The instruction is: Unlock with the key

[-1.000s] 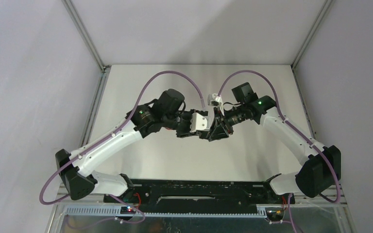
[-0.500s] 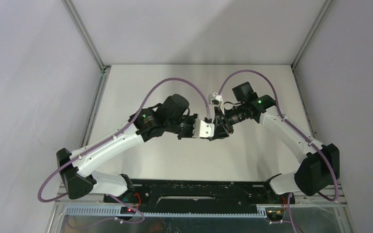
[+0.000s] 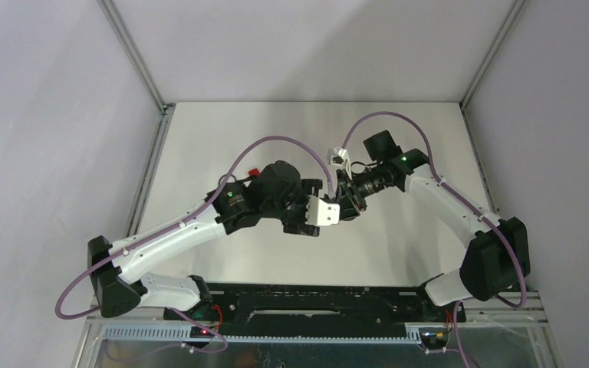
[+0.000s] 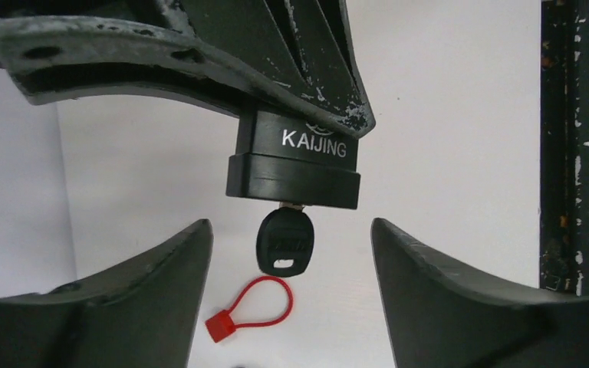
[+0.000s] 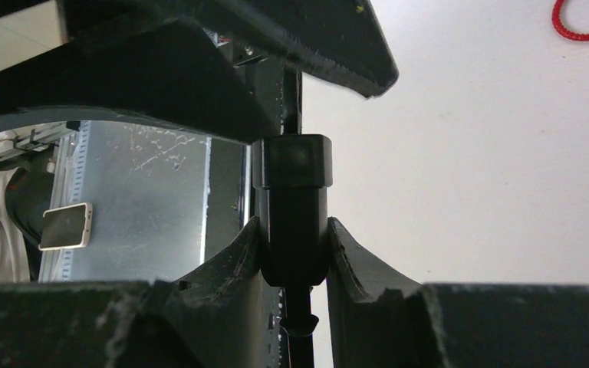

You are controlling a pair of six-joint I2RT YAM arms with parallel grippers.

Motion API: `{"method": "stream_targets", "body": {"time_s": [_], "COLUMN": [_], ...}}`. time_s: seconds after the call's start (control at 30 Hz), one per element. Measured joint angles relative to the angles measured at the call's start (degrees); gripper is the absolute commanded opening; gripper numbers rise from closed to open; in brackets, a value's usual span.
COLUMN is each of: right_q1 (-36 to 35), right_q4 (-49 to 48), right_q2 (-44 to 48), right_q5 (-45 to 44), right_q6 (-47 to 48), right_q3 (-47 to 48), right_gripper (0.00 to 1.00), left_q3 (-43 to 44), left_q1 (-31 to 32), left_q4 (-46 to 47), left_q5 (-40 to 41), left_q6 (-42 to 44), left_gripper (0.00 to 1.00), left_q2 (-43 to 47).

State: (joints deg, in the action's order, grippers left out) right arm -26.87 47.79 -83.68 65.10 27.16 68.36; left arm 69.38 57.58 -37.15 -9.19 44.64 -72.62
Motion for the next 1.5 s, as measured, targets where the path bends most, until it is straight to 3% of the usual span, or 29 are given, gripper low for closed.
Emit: {"method": "stream_targets", "body": {"time_s": [0.07,0.17,0.37,0.57,0.77,1.13,1.2,1.27,1.33,1.5], "right_q1": [0.00,0.02,0.04,0.13,0.17,0.37,0.42,0.52,0.70,1.05], "right_q4": [-0.11,-0.72,-1.51,-1.90,-2.56,-2.64,-2.62,-2.69,-2.67,-2.84], "right_q2": [0.24,1.53,4.57,4.85,5.05,6.12,6.16,6.32,6.47,7.45], "right_q5": [-0.68,-1.70,-2.38,-2.45,-2.49,-2.62,-2.73,-2.82,-3.02,-3.58], "right_q6": [0.00,-0.02,-0.09,-0.20,-0.24,-0.92,-0.90,-1.09,-1.33,-2.29], "right_q3": [-0.04,-0.68,-1.38,-1.49,-1.97,-2.95,-2.97,-2.97,-2.97,-3.06], "right_gripper": [0.00,0.00,0.00,0.00,0.00,0.00,0.00,0.00,0.11,0.56], "left_q3": [0.00,0.26,3.50,4.72,5.60,7.48,7.80,8.00,8.00,8.00], "left_q1": [-1.01,-3.89,-11.87,-12.83,-12.79,-13.09,-13.14,-13.16,-13.16,-13.57], "left_q4": [0.39,0.52,0.68,2.34,3.13,3.23,3.17,3.13,3.10,3.82], "left_q5": [-1.14,-5.03,-18.84,-29.42,-34.77,-37.77,-38.01,-38.12,-38.29,-39.26], "left_q6": [-1.53,-5.01,-16.24,-24.74,-29.20,-30.08,-30.10,-30.08,-30.05,-30.34], "left_gripper": [0.94,0.95,0.89,0.83,0.63,0.30,0.20,0.03,0.00,0.00], "left_q2": [0.22,0.28,-2.84,-7.15,-9.79,-13.22,-13.51,-13.64,-13.64,-13.64]}}
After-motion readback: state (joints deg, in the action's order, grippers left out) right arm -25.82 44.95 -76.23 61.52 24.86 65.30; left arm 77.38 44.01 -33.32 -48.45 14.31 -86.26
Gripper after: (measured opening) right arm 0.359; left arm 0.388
